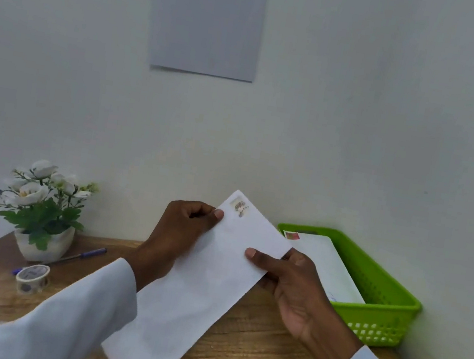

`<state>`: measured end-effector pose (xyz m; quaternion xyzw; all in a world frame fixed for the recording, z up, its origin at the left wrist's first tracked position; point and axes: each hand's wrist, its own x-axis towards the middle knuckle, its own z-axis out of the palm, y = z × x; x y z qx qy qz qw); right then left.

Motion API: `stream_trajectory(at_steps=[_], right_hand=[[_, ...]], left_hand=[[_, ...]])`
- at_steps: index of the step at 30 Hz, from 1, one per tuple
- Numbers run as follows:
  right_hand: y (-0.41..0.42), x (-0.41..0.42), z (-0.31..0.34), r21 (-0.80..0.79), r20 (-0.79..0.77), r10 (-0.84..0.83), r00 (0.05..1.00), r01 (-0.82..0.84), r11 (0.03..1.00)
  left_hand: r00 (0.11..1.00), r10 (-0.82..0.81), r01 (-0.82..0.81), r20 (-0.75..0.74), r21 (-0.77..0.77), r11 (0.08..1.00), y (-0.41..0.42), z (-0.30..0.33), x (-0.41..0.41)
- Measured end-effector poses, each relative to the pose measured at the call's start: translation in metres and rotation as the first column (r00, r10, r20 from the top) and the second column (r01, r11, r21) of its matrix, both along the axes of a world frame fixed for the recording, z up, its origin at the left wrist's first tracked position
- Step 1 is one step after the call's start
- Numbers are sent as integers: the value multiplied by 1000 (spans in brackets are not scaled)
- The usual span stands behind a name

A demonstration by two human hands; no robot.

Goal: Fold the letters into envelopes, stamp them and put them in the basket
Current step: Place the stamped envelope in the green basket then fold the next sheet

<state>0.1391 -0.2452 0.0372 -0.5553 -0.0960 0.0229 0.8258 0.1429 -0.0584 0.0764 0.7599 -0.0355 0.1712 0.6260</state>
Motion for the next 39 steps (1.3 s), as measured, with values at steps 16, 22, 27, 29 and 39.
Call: stream_trajectory(at_steps=[16, 22, 27, 29, 39], right_hand=[[-105, 36, 109, -52, 338, -512, 789, 559, 827], [-130, 85, 89, -239, 398, -641, 656, 749, 618], [-138, 107, 49, -636, 618, -523, 588, 764, 108], [-140, 111, 34, -720, 610, -464, 642, 694, 14], [-141, 113, 10, -875, 483, -314, 818, 442, -195]], left_hand=[[942, -213, 286, 261, -287, 914, -87, 98, 52], [976, -63, 98, 207, -162, 982, -120, 74, 105], [992, 113, -118, 57, 89, 989, -134, 22, 138], [989, 146, -144, 6, 211, 967, -136, 2, 144], [992, 120, -114, 42, 708, 697, -147, -32, 155]])
